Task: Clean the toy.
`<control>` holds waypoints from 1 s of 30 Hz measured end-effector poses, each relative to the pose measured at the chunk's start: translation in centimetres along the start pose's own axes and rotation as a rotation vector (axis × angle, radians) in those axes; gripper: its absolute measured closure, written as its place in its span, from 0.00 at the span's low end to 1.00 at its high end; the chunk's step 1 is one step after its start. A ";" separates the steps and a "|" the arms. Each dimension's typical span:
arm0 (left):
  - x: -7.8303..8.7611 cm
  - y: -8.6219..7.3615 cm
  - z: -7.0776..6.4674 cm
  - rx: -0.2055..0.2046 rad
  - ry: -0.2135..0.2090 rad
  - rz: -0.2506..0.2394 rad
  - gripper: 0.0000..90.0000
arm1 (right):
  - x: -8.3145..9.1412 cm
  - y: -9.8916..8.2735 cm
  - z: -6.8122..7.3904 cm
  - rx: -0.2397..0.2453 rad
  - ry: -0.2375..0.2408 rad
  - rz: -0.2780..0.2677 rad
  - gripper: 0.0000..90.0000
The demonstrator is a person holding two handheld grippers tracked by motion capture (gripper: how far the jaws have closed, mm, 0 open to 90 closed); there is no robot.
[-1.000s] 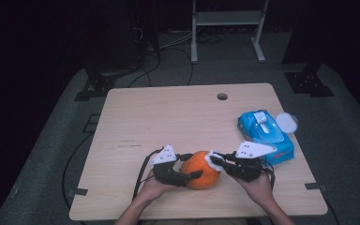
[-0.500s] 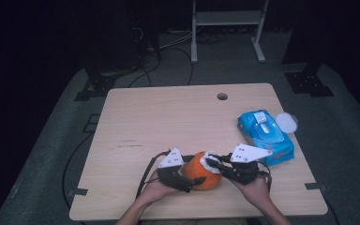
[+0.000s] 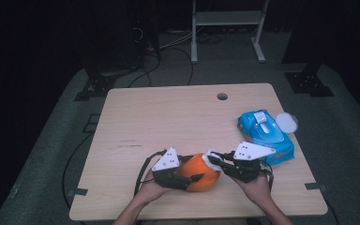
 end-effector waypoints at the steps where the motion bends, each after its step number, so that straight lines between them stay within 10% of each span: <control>1: -0.1 0.0 0.0 0.008 0.000 0.000 0.38 | 0.0 -0.4 -0.2 -0.015 -0.001 0.003 0.90; 10: -1.1 -0.5 -0.3 -0.006 0.020 0.026 0.33 | -0.8 0.9 1.7 0.054 0.023 0.014 0.90; 17: -1.2 -0.5 0.2 0.022 0.017 0.004 0.32 | 0.7 -1.7 -1.4 -0.060 -0.031 0.040 0.90; 23: -1.5 -0.4 0.2 0.032 0.045 0.002 0.30 | -0.3 0.2 0.8 0.021 0.005 0.013 0.90; 30: -1.9 -0.3 0.3 0.059 0.060 -0.017 0.29 | 0.0 0.3 1.1 -0.025 0.043 -0.010 0.90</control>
Point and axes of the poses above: each handheld gripper's, and its own axes: x roughly backward along the jaws, y roughly out of its top, z roughly to its left, the point moved 9 cm from there along -x, roughly forward along the jaws, and after that the axes turned 13 degrees about x, right-handed, at the moved point
